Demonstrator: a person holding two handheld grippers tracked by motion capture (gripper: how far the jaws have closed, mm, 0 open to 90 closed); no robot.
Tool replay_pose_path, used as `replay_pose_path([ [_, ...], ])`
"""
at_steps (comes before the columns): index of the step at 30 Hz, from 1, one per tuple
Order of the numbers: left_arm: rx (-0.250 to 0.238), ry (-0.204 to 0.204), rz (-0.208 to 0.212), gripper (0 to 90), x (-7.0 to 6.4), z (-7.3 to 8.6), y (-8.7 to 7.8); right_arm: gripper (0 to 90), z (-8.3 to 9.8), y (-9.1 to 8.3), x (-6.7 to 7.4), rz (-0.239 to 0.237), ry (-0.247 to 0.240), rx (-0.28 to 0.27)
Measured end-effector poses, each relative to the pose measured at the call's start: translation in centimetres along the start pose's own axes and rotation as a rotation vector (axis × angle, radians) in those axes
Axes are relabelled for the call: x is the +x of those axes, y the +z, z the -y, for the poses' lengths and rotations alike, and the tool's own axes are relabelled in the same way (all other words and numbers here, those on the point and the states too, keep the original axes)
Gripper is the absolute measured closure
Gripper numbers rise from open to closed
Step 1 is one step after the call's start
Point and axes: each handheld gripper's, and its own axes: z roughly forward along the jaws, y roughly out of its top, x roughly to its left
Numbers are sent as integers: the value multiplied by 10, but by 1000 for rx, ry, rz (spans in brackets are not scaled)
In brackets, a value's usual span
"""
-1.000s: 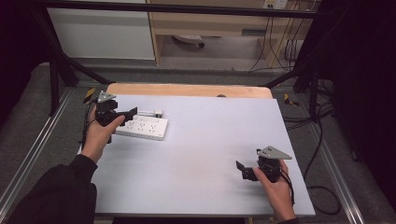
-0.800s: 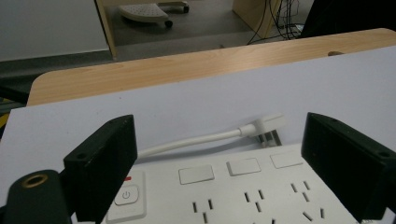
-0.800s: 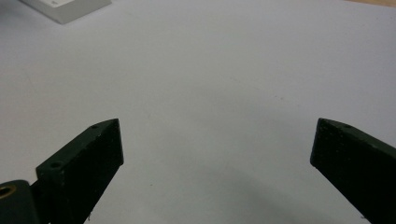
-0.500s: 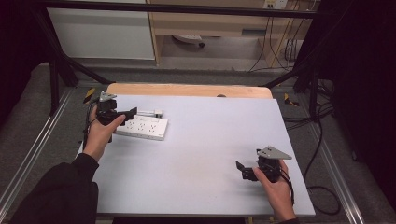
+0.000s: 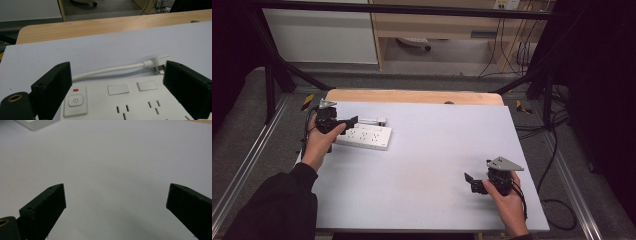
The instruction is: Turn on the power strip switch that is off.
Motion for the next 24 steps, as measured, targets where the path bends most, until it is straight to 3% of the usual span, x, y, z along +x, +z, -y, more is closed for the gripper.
replay_pose_path([
  [20,57,20,-12,105,-4,6,15,29,0,0,0,0,-2,0],
  [24,68,32,-3,155,-6,7,16,29,0,0,0,0,0,1],
])
